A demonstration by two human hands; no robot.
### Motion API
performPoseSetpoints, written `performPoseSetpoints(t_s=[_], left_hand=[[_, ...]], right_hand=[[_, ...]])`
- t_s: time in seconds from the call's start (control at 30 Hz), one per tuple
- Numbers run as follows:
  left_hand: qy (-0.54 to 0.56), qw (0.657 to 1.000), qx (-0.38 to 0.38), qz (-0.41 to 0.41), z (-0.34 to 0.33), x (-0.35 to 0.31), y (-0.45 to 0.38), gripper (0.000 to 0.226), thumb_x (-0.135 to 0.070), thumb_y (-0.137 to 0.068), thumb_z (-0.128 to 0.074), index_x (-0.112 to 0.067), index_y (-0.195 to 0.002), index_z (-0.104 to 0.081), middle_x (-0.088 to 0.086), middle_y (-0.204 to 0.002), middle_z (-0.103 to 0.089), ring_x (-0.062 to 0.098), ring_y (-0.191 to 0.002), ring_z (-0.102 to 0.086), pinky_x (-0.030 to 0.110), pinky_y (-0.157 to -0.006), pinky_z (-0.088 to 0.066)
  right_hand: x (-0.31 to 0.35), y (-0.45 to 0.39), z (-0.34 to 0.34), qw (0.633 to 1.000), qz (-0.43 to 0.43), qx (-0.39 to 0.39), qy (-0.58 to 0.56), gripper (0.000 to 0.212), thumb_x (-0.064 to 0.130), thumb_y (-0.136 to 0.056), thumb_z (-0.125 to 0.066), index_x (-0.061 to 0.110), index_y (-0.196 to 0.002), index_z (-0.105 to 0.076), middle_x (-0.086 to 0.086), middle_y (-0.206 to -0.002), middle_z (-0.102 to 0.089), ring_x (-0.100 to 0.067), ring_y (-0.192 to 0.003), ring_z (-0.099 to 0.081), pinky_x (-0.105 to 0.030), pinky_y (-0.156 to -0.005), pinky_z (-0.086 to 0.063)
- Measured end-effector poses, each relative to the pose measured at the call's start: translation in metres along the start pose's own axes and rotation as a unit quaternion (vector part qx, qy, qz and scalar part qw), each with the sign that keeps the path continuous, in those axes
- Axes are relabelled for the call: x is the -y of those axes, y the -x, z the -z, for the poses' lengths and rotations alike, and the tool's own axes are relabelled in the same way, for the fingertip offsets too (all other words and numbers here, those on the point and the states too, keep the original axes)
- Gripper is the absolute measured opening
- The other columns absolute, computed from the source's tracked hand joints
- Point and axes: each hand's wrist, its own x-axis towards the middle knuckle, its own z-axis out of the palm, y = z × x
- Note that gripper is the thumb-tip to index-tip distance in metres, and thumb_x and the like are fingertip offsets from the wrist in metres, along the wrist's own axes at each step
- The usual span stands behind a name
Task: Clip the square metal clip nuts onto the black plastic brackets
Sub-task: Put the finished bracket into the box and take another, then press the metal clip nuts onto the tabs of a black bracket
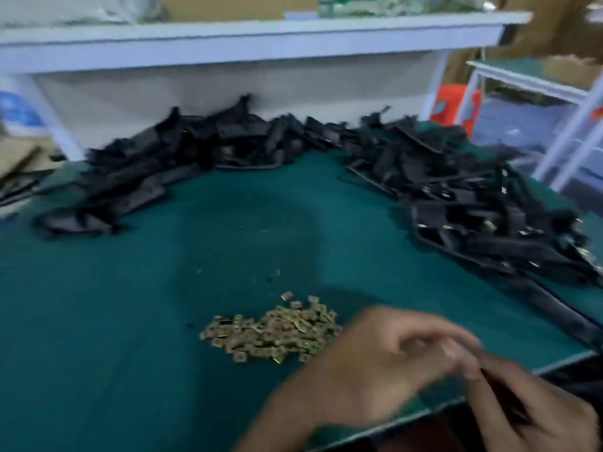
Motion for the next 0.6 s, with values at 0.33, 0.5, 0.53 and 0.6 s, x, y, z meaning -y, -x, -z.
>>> performPoseSetpoints(t_s=[0.33, 0.5, 0.53, 0.6], left_hand=[[-0.025, 0.791, -0.603, -0.103, 0.232, 0.032, 0.088, 0.030, -0.019, -0.094, -0.053, -0.025, -0.071, -0.071, -0.009, -0.051, -0.038, 0.016, -0.049, -0.029, 0.032, -0.051, -0.024], [-0.127, 0.814, -0.553, -0.123, 0.245, 0.047, 0.083, 0.027, -0.032, -0.088, -0.054, -0.017, -0.068, -0.064, -0.008, -0.049, -0.032, 0.012, -0.044, -0.026, 0.027, -0.049, -0.022], [-0.151, 0.818, -0.543, -0.118, 0.247, 0.047, 0.081, 0.030, -0.034, -0.088, -0.054, -0.015, -0.067, -0.062, -0.008, -0.049, -0.029, 0.012, -0.045, -0.025, 0.025, -0.048, -0.021], [-0.168, 0.823, -0.530, -0.114, 0.248, 0.045, 0.078, 0.034, -0.038, -0.085, -0.053, -0.013, -0.063, -0.058, -0.006, -0.049, -0.028, 0.010, -0.046, -0.025, 0.025, -0.046, -0.020]], right_hand=[[0.005, -0.146, -0.189, 0.942, -0.078, 0.275, -0.176, 0.026, 0.002, -0.091, -0.069, 0.027, -0.095, -0.076, 0.011, -0.083, -0.074, -0.009, -0.073, -0.069, -0.019, -0.069, -0.052], [0.021, -0.220, -0.296, 0.915, -0.201, 0.242, -0.252, 0.020, 0.000, -0.095, -0.061, 0.015, -0.092, -0.074, -0.007, -0.084, -0.073, -0.013, -0.060, -0.069, -0.024, -0.060, -0.055], [0.025, -0.235, -0.314, 0.908, -0.231, 0.222, -0.270, 0.018, 0.000, -0.096, -0.060, 0.012, -0.091, -0.073, -0.007, -0.085, -0.072, -0.011, -0.056, -0.067, -0.022, -0.056, -0.054], [0.030, -0.266, -0.348, 0.896, -0.282, 0.184, -0.290, 0.015, 0.004, -0.099, -0.058, 0.008, -0.092, -0.071, -0.006, -0.084, -0.070, -0.009, -0.049, -0.063, -0.021, -0.051, -0.052]])
